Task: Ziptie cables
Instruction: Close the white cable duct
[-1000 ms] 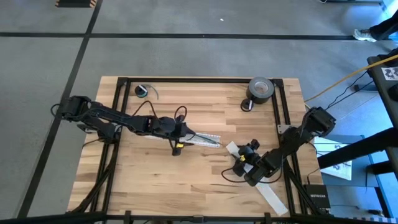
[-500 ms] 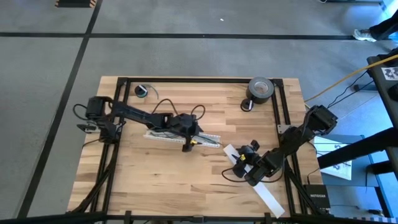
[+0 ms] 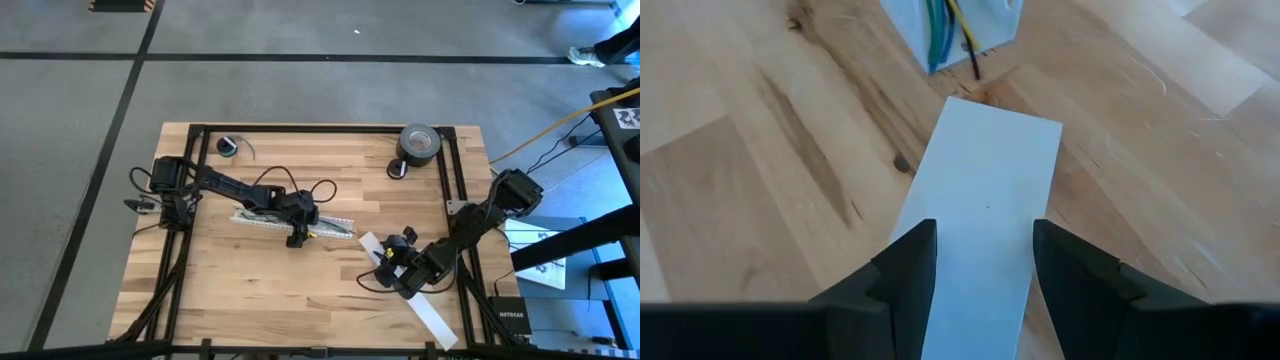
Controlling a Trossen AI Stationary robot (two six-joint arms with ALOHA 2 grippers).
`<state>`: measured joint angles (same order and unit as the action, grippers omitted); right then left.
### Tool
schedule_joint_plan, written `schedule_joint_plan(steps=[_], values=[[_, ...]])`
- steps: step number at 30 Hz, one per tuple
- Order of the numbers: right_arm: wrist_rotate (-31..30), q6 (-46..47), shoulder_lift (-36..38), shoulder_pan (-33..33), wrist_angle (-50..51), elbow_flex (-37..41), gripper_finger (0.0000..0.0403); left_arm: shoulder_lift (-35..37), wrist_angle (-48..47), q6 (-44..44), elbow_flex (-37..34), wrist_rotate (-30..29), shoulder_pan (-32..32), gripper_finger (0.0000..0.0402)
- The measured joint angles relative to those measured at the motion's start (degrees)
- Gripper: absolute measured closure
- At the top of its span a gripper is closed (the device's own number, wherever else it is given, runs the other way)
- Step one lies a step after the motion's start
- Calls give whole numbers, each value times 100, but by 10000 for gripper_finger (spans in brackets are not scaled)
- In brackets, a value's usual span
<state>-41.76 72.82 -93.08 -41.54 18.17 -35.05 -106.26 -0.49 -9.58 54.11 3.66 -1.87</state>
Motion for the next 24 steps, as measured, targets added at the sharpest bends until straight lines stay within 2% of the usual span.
schedule_joint_plan(steps=[5, 10, 13, 20, 24], values=[[34, -12, 3, 0, -23, 0, 251, 34, -572, 325, 27, -25, 75, 166], [176, -29, 22, 0, 6, -115, 242, 47, -1019, 865, 28, -65, 186, 174], [380, -27, 24, 0, -1, -209, 209, 46, -1245, 1188, 24, -168, 278, 169], [494, 299, 26, 0, 303, -258, 98, 58, -1399, 1395, 13, -373, 611, 168], [567, 671, 24, 0, 525, -254, 64, 117, -1541, 1503, 5, -486, 738, 168]])
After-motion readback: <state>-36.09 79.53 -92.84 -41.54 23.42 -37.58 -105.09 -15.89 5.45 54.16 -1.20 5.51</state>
